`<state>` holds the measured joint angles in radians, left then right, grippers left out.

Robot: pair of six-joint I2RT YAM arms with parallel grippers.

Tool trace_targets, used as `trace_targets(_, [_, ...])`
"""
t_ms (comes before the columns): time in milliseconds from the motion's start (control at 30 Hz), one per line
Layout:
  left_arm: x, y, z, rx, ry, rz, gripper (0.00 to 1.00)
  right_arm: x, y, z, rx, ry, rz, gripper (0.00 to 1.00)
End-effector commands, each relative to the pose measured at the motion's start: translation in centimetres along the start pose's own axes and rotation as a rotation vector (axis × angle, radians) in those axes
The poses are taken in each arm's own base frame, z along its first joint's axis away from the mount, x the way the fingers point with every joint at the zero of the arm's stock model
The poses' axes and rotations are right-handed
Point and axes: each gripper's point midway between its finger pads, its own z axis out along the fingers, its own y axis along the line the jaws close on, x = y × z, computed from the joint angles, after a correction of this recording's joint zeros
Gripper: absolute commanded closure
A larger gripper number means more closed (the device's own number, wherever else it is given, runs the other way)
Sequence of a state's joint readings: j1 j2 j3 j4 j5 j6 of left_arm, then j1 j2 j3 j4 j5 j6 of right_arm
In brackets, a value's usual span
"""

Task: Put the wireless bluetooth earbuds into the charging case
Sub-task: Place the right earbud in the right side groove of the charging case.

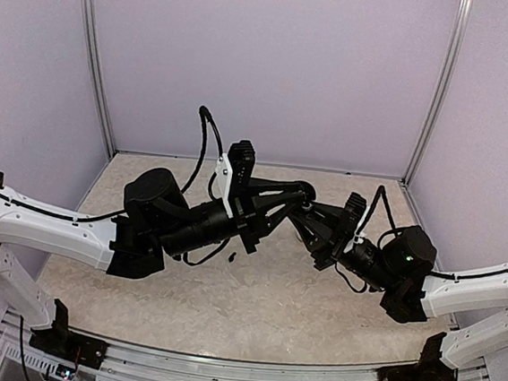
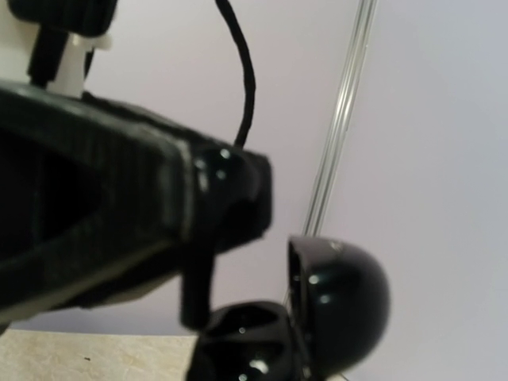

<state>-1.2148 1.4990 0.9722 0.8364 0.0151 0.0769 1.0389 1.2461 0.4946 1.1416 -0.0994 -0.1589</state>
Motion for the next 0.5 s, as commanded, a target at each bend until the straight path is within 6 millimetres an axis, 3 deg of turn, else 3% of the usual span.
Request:
trace_targets(0, [-1.5, -0.6, 0.4, 0.029, -0.035, 0.009, 0.85, -0.9, 0.1, 0.6, 0.001, -0.022, 0.018, 1.0])
trace_targets(467, [0.3, 1.6, 0.5, -0.035, 0.0, -0.029, 0.86, -2.1, 0.4, 0.2, -0.02, -0.063, 0.021, 1.0])
